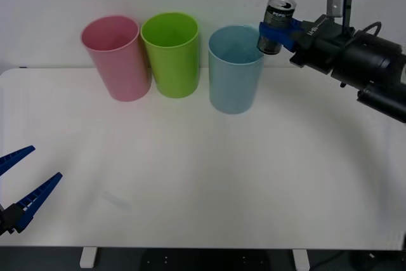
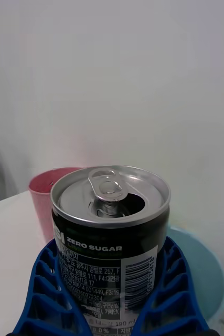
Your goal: Grasp the object on the table and drop it into the matching bin: aluminum can to the light blue bin, PET bottle to the pink bin.
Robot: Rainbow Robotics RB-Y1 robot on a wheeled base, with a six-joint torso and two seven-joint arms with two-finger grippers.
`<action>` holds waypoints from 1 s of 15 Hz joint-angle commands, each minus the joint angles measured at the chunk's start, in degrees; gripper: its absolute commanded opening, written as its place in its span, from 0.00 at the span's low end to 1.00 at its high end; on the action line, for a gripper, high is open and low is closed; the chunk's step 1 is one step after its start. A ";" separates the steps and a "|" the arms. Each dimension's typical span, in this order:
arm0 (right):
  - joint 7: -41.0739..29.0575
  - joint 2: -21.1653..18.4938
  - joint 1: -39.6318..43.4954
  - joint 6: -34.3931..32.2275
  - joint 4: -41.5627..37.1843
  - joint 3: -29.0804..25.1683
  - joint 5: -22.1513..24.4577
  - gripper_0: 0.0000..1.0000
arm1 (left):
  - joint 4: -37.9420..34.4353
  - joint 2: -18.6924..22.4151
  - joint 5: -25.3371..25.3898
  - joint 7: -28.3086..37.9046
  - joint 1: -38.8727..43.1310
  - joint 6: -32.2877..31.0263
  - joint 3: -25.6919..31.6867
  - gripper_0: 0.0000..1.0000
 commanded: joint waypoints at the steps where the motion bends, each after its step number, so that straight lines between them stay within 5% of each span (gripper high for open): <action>1: 0.00 3.02 -4.84 -0.07 6.41 0.00 3.31 0.00 | 0.00 0.00 0.00 0.00 0.00 0.00 0.00 1.00; 8: 0.88 12.07 -16.00 2.04 22.76 -2.37 13.85 0.00 | 0.00 0.00 0.00 0.00 0.00 0.00 0.00 1.00; 15: 2.28 15.76 -19.52 7.05 27.85 -2.90 16.40 0.00 | 0.00 0.00 0.00 0.00 0.00 0.00 0.00 1.00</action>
